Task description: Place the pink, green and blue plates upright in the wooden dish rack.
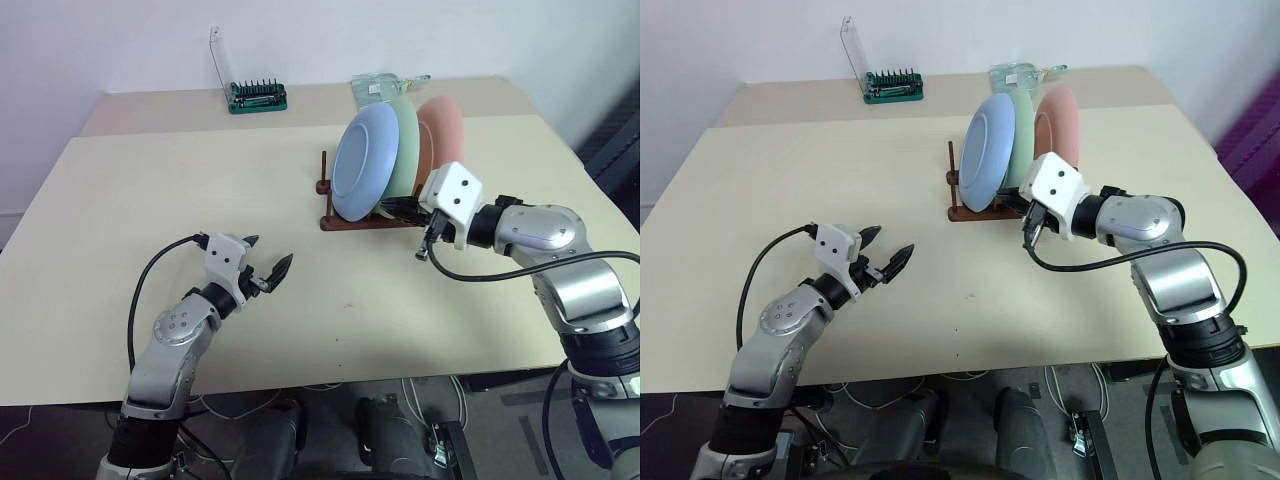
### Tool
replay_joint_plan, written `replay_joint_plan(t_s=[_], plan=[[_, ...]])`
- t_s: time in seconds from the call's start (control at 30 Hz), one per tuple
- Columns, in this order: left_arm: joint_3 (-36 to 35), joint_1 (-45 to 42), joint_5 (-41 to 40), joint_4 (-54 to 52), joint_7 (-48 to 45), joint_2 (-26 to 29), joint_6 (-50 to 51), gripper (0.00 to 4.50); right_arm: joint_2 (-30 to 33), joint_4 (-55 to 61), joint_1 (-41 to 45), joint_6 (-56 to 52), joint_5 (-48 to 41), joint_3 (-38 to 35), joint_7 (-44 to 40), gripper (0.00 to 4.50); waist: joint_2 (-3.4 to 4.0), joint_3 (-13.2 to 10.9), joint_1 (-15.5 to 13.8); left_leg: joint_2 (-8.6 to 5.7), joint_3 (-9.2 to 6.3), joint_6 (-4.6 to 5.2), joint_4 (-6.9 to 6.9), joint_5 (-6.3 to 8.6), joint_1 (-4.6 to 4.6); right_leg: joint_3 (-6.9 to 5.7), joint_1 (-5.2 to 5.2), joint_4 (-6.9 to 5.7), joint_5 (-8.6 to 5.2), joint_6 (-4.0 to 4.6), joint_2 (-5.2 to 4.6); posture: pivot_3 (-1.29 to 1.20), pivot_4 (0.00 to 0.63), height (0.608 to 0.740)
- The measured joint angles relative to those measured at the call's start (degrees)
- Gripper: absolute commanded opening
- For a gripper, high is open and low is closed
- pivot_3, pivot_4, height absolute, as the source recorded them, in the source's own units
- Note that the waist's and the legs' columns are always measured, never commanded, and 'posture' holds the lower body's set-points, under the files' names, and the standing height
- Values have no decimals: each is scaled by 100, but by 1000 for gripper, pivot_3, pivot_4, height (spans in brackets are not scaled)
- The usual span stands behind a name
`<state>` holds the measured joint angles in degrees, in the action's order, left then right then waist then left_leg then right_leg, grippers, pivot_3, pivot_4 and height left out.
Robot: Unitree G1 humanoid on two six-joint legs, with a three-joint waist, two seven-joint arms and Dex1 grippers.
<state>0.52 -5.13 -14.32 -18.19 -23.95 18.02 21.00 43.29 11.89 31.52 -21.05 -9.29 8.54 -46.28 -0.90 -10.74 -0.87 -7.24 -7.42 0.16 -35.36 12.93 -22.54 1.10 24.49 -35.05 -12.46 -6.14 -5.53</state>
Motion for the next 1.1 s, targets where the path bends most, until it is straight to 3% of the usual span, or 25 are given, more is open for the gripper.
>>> replay_joint_plan(t_s=[0.33,0.57,0.8,0.93,1.1], plan=[[5,99,2,-70,56,-12,-3,4029,-410,-726,448,537,828,360,130,47,1,0,17,3,0,-1,0,-1,3,1,2,-5,1,0,5,0,150,740],[4,176,0,-128,124,-32,-2,4029,-793,-765,650,726,896,423,72,47,1,0,8,1,-2,-2,0,-1,3,1,2,-6,3,-2,5,0,150,740],[21,205,0,-131,160,-90,-2,4029,-666,-703,508,751,892,380,-104,47,1,0,3,2,-2,-2,0,-1,3,0,2,-7,3,-2,6,0,150,740],[39,202,3,-121,155,-104,-6,4029,-292,-445,82,612,425,-130,-487,47,0,0,-5,0,-2,-1,0,-1,2,1,0,-4,3,-2,4,0,150,740],[-305,331,36,131,63,292,-149,4029,393,-189,-1199,-209,-984,-1677,-1250,47,2,1,4,5,-4,0,1,3,6,-3,-4,-3,1,-2,4,0,150,740]])
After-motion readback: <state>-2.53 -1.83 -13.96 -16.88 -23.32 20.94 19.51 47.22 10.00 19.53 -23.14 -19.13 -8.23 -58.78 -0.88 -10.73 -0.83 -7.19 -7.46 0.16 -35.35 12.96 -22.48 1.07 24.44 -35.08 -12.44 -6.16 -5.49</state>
